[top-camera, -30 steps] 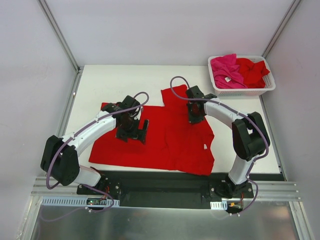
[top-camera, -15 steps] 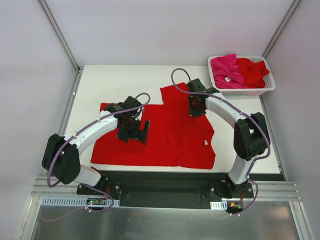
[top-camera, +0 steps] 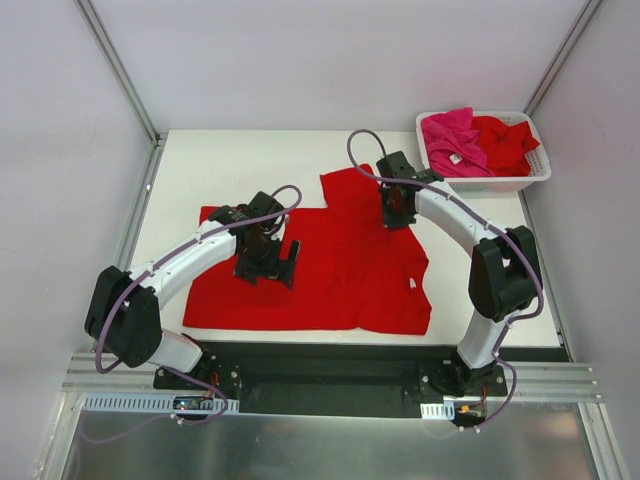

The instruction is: Fold and stack the t-shirts

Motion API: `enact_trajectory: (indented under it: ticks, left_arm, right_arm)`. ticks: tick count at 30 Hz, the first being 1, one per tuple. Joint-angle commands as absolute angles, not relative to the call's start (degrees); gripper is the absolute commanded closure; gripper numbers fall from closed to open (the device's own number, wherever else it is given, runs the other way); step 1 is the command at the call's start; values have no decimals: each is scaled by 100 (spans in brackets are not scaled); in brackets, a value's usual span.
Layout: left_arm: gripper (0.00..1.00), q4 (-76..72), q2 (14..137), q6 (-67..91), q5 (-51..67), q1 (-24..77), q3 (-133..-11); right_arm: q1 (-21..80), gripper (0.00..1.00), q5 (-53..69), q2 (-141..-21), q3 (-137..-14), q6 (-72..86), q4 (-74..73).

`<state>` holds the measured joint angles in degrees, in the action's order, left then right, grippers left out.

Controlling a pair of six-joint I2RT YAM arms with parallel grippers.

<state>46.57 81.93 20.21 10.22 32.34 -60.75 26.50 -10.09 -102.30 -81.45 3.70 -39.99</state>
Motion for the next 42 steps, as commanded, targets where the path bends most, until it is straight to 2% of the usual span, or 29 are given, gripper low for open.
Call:
enact_trajectory:
  ticks: [1, 17, 19, 20, 22, 23, 24, 31, 35, 39, 42]
  left_arm:
    - [1, 4764, 8209, 2127, 1063, 3313, -6258]
    - [1, 4764, 8183, 2189, 1081, 3349, -6187]
    - [1, 4772, 8200, 2180, 1081, 3357, -6205]
    - [1, 4764, 8209, 2171, 1055, 3349, -6205]
    - [1, 4764, 8218, 2171, 1072, 3357, -6214]
    - [1, 4772, 8226, 2171, 1064, 3349, -6214]
    - [1, 4764, 8244, 2171, 1063, 3349, -6214]
    - [1, 4755, 8332, 2188, 1028, 3349, -6266]
    - [1, 4764, 8402, 2180, 1046, 3349, -6337]
    - [1, 4764, 8376, 2188, 1063, 3366, -6346]
    - [0, 4764, 8219, 2259, 1037, 3366, -6311]
  right_arm:
    - [2567, 99, -1099, -9984, -8639, 290, -4087]
    - [2566, 99, -809, -10862, -9606, 264, -4323]
    - [2566, 88, -756, -11021, -9703, 255, -4429]
    - [2575, 70, -756, -11013, -9677, 281, -4447]
    - [2575, 62, -782, -10934, -9572, 290, -4412]
    - [2575, 54, -791, -10864, -9467, 299, -4351]
    - [2584, 53, -782, -10785, -9405, 299, -4307]
    - [2672, 50, -502, -10143, -9194, 264, -4166]
    - [2768, 50, -53, -9976, -8878, 185, -3562]
    - [2856, 51, 658, -10300, -8973, 184, -3445]
    - [2996, 52, 651, -10678, -9219, 228, -3559]
